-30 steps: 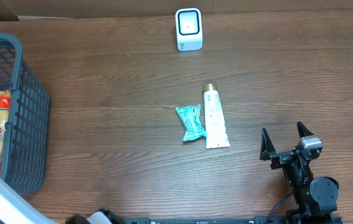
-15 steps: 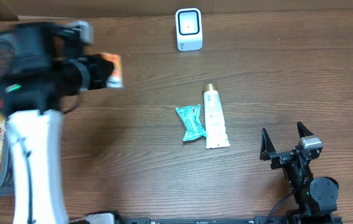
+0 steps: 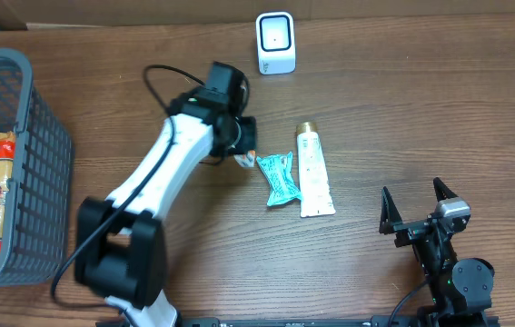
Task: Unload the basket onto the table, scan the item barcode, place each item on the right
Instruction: 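Carry the orange snack bar past the scanner and set it down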
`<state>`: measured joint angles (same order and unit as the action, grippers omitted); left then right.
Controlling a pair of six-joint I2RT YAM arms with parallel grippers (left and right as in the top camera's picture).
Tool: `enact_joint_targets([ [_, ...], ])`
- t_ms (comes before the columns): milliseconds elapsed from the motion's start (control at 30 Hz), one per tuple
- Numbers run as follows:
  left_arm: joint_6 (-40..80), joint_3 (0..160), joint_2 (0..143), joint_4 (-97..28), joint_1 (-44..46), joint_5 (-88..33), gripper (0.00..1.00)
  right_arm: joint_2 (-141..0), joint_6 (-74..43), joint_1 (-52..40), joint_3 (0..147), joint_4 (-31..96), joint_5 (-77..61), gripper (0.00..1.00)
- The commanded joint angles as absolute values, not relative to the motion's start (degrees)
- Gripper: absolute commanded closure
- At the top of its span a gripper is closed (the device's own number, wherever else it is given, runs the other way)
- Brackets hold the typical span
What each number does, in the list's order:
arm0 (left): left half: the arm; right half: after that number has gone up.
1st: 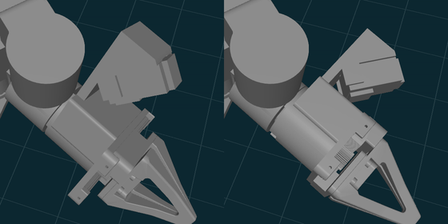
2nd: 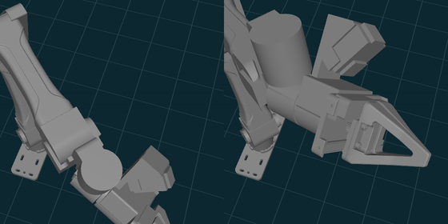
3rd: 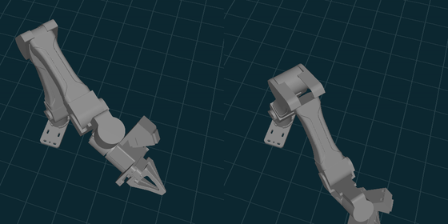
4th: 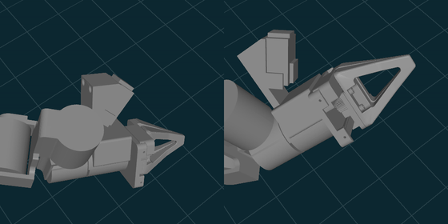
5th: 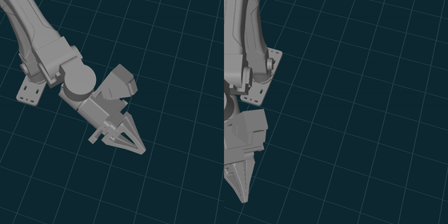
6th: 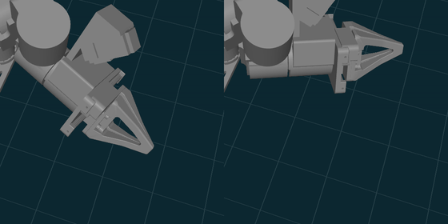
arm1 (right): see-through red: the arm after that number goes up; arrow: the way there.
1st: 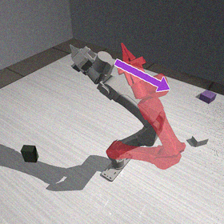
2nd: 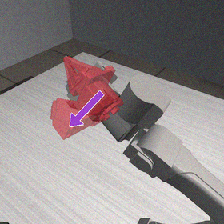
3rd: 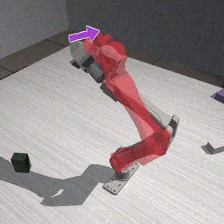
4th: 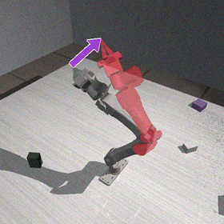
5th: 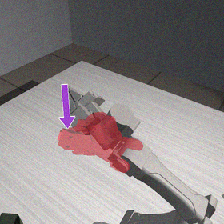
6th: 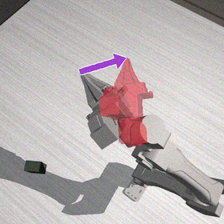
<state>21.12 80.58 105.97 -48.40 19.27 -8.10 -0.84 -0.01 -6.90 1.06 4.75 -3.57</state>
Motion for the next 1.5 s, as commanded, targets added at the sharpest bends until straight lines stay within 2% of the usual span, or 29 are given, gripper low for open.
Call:
enact_joint_targets([
  [0,22.76,80.38,109.40,-49.12,19.90,-6.83,0.96,-0.16,-0.19,-7.11,0.45,4.51,-3.25,0.00],
  [67,22.79,80.38,110.93,-49.65,19.90,-6.87,0.94,-0.16,-0.19,-7.11,0.45,4.51,-3.22,0.00],
  [100,22.76,80.38,111.48,-49.78,19.92,-6.90,0.87,-0.16,-0.19,-7.11,0.45,4.51,-3.22,0.00],
  [167,22.74,80.38,112.14,-50.39,19.92,-7.03,0.57,-0.16,-0.19,-7.11,0.45,4.51,-3.22,0.00],
  [200,22.72,80.38,112.20,-50.72,19.92,-7.03,0.47,-0.16,-0.19,-7.11,0.45,4.51,-3.22,0.00],
  [300,22.46,80.75,111.77,-51.62,19.81,-7.05,0.27,-0.16,-0.19,-7.11,0.45,4.51,-3.22,0.00],
  [433,21.19,86.08,110.59,-56.58,18.33,-6.85,0.14,-0.16,-0.19,-7.11,0.45,4.51,-3.25,0.00],
  [600,17.72,107.07,107.63,-70.96,14.37,-3.03,0.07,-0.16,-0.19,-7.11,0.45,4.51,-3.25,0.00],
  [633,15.81,115.31,106.94,-75.68,12.73,-1.87,0.00,-0.16,-0.19,-7.11,0.45,4.51,-3.22,0.00],
  [800,4.32,137.34,106.15,-89.14,6.04,-1.76,0.00,-0.16,-0.19,-7.11,0.45,4.51,-3.25,0.00],
  [967,5.41,152.79,105.25,-96.82,-5.26,1.91,0.00,-0.16,-0.19,-7.11,0.45,4.51,-3.25,0.00],
  [1167,9.04,154.32,100.18,-96.79,-25.15,2.17,0.00,-0.16,-0.19,-7.11,0.45,4.51,-3.22,0.00],
  [1267,12.84,153.40,99.53,-96.79,-39.24,2.98,0.00,-0.16,-0.19,-7.11,0.45,4.51,-3.25,0.00],
  [1467,16.75,145.51,101.65,-96.20,-50.15,3.62,0.00,-0.16,-0.19,-7.11,0.45,4.51,-3.25,0.00],
])
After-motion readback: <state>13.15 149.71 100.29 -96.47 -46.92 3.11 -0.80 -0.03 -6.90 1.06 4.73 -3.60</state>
